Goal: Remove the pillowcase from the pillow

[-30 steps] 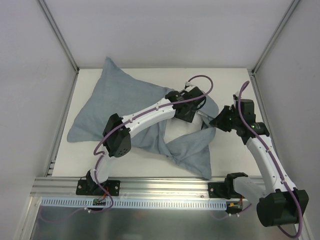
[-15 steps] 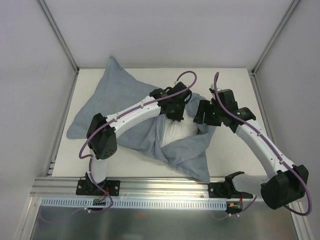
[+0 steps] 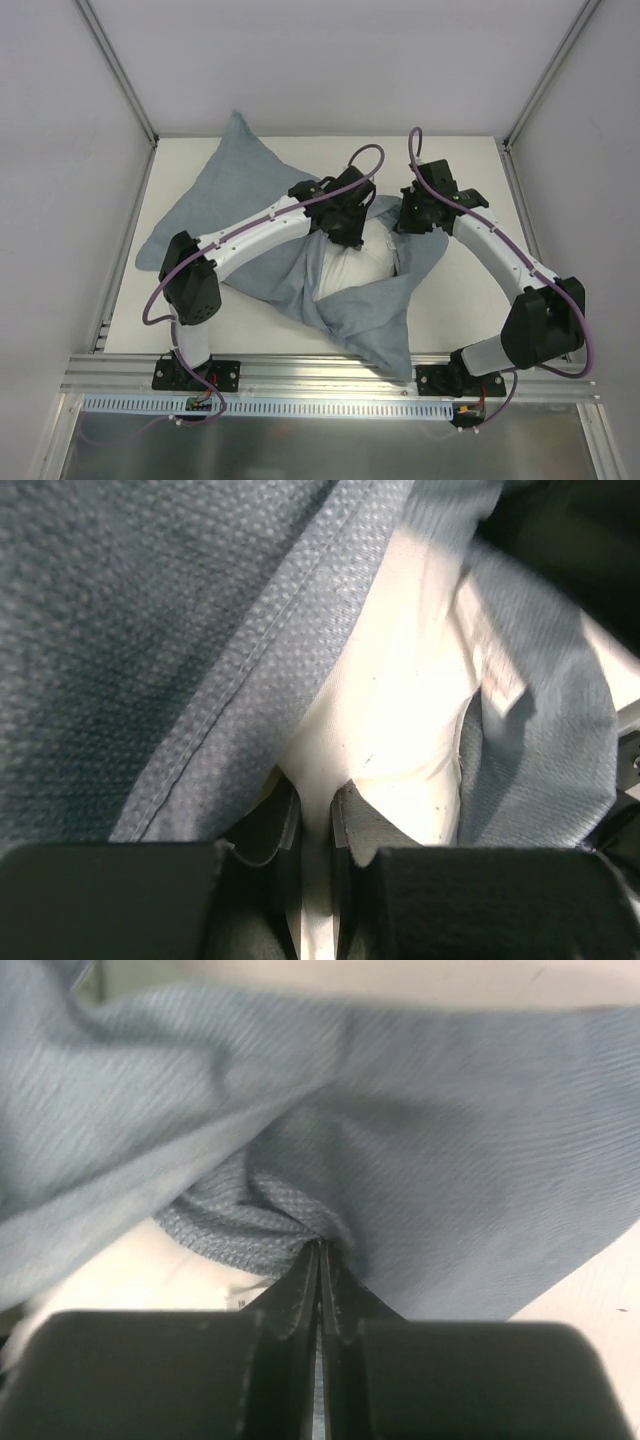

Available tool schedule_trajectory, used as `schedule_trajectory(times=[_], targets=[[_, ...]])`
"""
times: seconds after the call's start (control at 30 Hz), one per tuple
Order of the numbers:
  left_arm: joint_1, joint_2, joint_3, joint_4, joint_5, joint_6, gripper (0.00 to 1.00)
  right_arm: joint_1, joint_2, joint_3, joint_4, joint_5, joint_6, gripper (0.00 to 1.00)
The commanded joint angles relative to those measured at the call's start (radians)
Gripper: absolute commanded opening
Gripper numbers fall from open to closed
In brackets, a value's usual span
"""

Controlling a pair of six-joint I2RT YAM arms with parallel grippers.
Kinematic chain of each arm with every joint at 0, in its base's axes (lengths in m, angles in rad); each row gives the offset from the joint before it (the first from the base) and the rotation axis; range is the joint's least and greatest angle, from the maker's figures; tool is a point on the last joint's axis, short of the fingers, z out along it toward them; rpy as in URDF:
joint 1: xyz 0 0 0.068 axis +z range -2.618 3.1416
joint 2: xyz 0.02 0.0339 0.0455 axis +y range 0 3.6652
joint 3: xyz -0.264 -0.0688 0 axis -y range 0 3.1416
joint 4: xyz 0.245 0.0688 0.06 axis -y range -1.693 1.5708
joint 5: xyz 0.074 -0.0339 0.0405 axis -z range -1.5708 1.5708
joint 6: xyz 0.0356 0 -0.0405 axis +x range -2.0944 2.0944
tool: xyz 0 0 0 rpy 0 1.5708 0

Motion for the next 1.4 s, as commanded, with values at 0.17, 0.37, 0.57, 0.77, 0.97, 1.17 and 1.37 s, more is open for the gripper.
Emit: schedule_trajectory(times=[0.17, 0.37, 0.57, 0.77, 0.97, 1.17, 1.37], targets=[[-0.007, -0.271, -0.141, -0.024, 0.024, -0.027, 0.00, -0.188, -0.035, 0.001, 0.061, -0.010, 0.010, 0.01], [-0.004, -0.384, -0.110, -0.020, 0.030, -0.026, 0.00, -0.214, -0.004, -0.011, 0.094, -0.026, 0.044, 0.01], [0.033, -0.440, -0.103, -0.018, -0.033, -0.075, 0.00, -0.213, 0.002, -0.089, 0.151, -0.039, 0.079, 0.01], [0.056, -0.431, -0.093, -0.003, 0.013, -0.055, 0.00, -0.203, -0.004, -0.240, 0.259, -0.135, 0.141, 0.01], [-0.039, -0.290, 0.012, -0.021, 0.072, -0.006, 0.00, -0.190, -0.044, -0.257, 0.240, -0.123, 0.135, 0.01], [-0.167, -0.066, 0.299, -0.144, -0.016, 0.040, 0.01, -0.190, -0.089, -0.246, 0.205, -0.120, 0.125, 0.01], [-0.191, 0.096, 0.421, -0.316, -0.261, -0.035, 0.40, -0.191, -0.156, -0.281, 0.177, -0.111, 0.113, 0.01]])
